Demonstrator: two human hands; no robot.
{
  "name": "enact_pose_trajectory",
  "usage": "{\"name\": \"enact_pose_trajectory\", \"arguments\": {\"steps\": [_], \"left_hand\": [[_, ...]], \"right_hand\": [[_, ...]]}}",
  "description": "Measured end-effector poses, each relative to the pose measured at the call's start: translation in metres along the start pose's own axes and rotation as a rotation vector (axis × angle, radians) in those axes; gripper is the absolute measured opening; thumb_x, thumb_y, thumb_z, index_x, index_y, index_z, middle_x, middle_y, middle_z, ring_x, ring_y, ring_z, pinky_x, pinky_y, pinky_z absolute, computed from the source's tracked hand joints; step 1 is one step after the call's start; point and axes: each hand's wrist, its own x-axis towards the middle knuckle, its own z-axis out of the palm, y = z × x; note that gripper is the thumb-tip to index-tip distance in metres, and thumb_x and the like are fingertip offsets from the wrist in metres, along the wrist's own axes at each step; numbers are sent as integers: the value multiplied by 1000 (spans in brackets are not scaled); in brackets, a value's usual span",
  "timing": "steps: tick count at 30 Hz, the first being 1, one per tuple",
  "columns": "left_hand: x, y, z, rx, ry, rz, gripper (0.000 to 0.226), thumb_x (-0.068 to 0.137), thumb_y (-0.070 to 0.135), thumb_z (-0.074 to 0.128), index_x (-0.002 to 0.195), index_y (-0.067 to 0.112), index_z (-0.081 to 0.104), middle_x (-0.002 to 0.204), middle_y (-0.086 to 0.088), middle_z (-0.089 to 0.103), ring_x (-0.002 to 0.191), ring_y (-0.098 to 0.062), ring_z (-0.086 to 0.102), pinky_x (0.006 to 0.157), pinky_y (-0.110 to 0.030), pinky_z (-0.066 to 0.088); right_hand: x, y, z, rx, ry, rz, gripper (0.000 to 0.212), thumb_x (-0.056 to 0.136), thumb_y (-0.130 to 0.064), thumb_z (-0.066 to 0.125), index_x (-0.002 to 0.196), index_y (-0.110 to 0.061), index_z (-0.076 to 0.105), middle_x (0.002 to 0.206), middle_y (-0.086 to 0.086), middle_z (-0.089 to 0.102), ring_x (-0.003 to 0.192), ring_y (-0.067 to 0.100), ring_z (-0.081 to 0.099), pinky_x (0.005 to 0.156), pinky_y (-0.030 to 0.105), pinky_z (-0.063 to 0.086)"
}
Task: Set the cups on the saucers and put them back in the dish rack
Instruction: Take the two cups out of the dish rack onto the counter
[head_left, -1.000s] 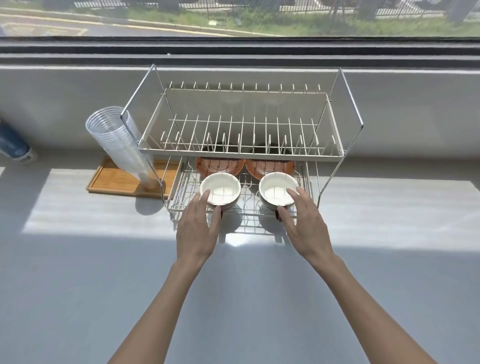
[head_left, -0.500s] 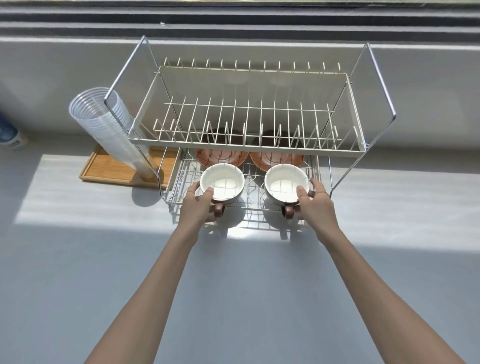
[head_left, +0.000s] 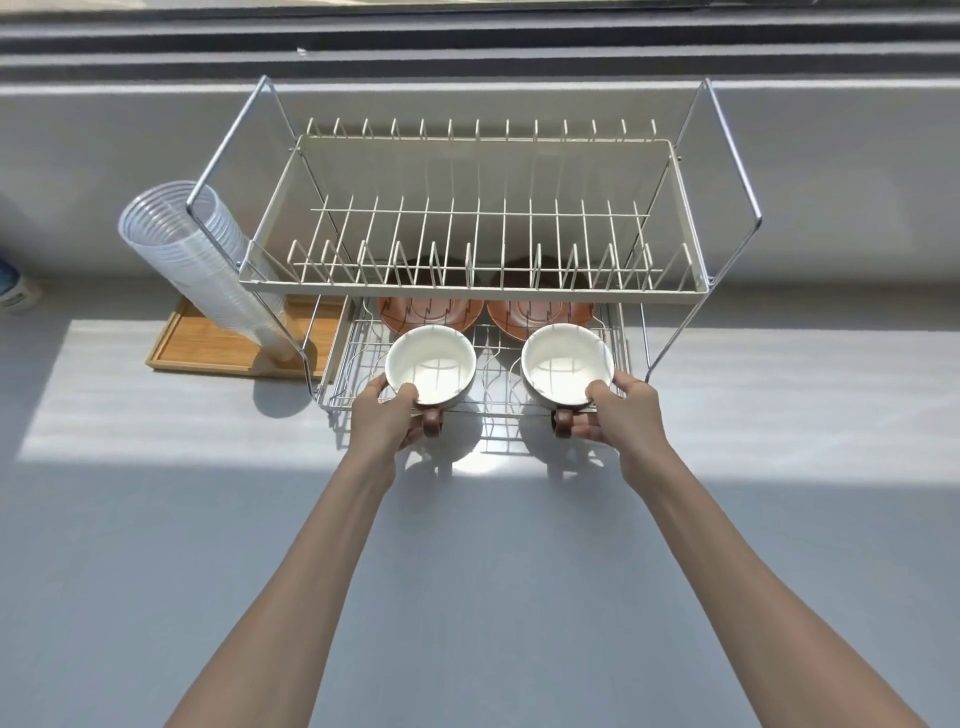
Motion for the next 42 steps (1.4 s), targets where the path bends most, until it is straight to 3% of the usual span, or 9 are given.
{"name": "enact_pose_trajectory", "arguments": {"steps": [6,9,12,15,19,28,31,36,42], "left_hand": [[-35,1,-4,15,-28,54,36,92,10,51,128,13,56,98,-11,67,79,-27,66,53,-20,52],[-64,-4,-2,5,-54,57,29,93,8,51,118,21,54,88,-6,65,61,-19,65,56,-21,52],[-89,-18,4,25,-101,42,36,92,7,51,126,20,54,90,-6,66,51,-11,66,59,-23,52],[-110,-36,14,53,-149,11,44,92,5,50,134,16,50,86,-3,66,42,-7,63,52,-19,52],[-134,-56,36,95,-239,-17,45,91,3,50,135,15,52,85,-2,68,48,-13,63,58,-23,49],[-157,-83,104,198,-370,-67,53,90,4,50,142,16,48,96,-4,66,63,-24,56,61,-27,48],[-162,-86,126,203,-393,-67,52,91,2,49,140,17,47,87,-1,65,68,-29,53,61,-28,45],[-169,-85,160,194,-414,-58,35,91,0,46,117,23,50,71,2,63,41,-14,48,63,-30,43],[-168,-83,191,190,-427,-61,36,91,-1,46,118,22,51,74,-4,60,29,-9,40,60,-29,40]], "right_hand": [[-29,9,-23,12,-2,-44,37,91,-5,47,127,-2,58,99,18,70,63,27,74,51,29,58],[-55,20,-38,36,-19,-54,35,92,-1,44,121,-9,61,94,18,70,60,26,74,51,27,58],[-74,38,-55,71,8,-32,38,91,0,44,124,-10,60,95,23,72,58,26,73,49,25,56],[-87,59,-75,97,69,-3,42,90,0,44,129,-8,59,87,19,72,58,26,73,48,23,55],[-97,84,-102,137,167,22,42,90,1,45,130,-5,58,81,11,70,54,23,72,46,21,53],[-104,123,-161,167,345,84,45,91,-6,46,134,-13,56,87,14,74,66,32,75,57,29,56],[-101,129,-177,183,387,97,46,91,-6,46,135,-14,55,84,8,72,68,31,75,55,28,56],[-94,136,-202,219,425,103,45,91,-4,45,133,-14,56,86,11,71,57,22,73,47,20,52],[-84,141,-223,234,448,110,44,90,-3,44,129,-16,59,88,11,72,61,28,74,48,22,52]]}}
